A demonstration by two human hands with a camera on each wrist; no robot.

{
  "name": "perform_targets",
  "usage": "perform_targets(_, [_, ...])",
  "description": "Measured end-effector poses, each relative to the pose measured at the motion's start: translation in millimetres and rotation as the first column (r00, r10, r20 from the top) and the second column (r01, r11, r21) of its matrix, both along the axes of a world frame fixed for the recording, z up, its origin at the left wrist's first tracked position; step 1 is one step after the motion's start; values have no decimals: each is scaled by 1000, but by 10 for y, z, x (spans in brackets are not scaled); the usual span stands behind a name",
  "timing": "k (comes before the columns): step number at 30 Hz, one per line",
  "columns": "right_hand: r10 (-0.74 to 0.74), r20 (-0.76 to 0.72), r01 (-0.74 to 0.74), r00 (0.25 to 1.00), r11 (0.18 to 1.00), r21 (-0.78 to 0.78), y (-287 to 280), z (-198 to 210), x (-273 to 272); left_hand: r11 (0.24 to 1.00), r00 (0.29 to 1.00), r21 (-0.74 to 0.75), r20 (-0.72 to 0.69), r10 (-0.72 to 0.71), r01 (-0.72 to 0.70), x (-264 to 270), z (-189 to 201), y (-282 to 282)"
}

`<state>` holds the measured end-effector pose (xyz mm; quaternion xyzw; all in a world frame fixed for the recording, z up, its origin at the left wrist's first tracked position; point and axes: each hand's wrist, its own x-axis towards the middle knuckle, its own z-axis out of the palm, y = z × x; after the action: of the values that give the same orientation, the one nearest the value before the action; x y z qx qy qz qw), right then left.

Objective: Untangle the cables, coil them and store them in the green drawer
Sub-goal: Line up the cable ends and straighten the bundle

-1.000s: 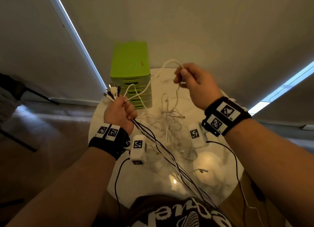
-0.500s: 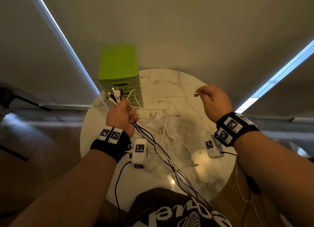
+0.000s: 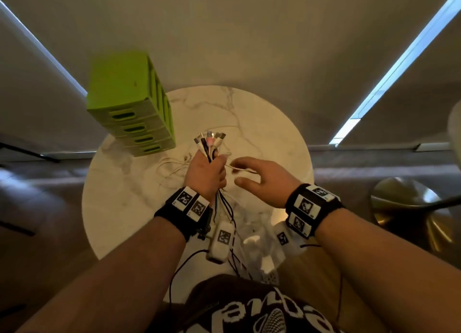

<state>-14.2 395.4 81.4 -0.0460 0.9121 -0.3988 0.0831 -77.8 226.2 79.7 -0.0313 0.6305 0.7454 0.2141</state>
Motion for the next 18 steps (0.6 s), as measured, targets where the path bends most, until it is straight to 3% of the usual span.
perform_targets(2, [-1,1,1,1000,999,45,99,3,23,1000,1000,-5,5,-15,15,99,29,136])
perform_targets(4, [-96,-7,97,995,988,117,345,-85,63,1000,1000,3,10,10,-10,171,36,219])
perform_targets(6, [-201,75,170,977,937,305,716,-231,78,995,994,46,68,85,-88,219,35,262])
perform_targets(8, [-260,312,50,914,834,549,1006,-319,83,984,981,86,129,146,-158,257,36,286])
perform_targets(10, [-292,435,-51,852,781,623,1117,-321,74,976,974,118,156,165,-184,299,60,316])
perform_targets(11, [-289,410,-20,865,797,603,1118,-294,53,974,973,132,163,164,-186,319,73,332])
perform_targets(13, [-219,213,92,952,871,483,1008,-180,15,971,974,166,174,144,-173,359,115,369])
perform_targets(15, [-73,15,68,997,973,222,770,22,8,967,980,217,172,100,-136,399,168,404])
perform_targets(16, [14,2,-14,1000,996,93,626,125,16,961,983,249,166,78,-119,412,201,419])
perform_targets(18, [213,144,-180,966,959,-217,376,237,49,941,986,319,156,61,-109,410,263,433])
